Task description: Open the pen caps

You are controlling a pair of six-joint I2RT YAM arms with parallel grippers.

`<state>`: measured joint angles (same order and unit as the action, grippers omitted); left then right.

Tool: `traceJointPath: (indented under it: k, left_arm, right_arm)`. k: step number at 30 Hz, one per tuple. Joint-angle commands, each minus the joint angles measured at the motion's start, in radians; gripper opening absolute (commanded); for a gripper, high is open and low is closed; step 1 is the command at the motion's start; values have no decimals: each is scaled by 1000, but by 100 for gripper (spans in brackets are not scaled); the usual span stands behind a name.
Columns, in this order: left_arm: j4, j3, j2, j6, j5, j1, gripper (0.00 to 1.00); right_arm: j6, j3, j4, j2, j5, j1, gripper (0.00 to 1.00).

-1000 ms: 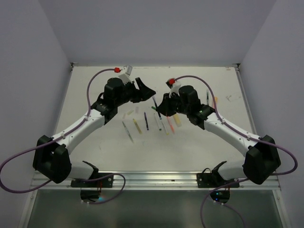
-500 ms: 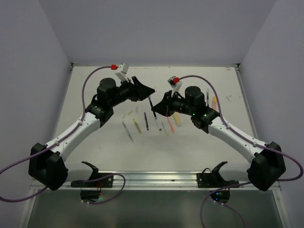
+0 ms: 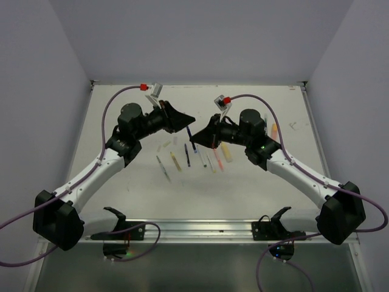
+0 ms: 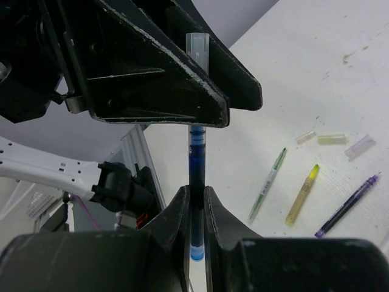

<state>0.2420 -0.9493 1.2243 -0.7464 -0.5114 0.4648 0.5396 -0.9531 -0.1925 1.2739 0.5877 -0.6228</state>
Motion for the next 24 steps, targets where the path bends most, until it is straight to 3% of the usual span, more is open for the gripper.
traceJointPath:
  k: [1, 9, 16, 24]
  left_arm:
    - [66, 14, -40, -16, -38, -14, 28]
    - [82, 17, -66, -36, 27, -26, 0]
    - [80, 12, -82, -41, 155, -26, 0]
    - [100, 7, -108, -25, 467, -6, 0]
  right_arm:
    - [26, 1, -71, 8, 58, 8, 0]
    - [-10, 17, -38, 27, 112, 8, 0]
    - [-81, 48, 40, 31, 113, 6, 0]
    - [-147, 129, 114, 33, 90, 3, 0]
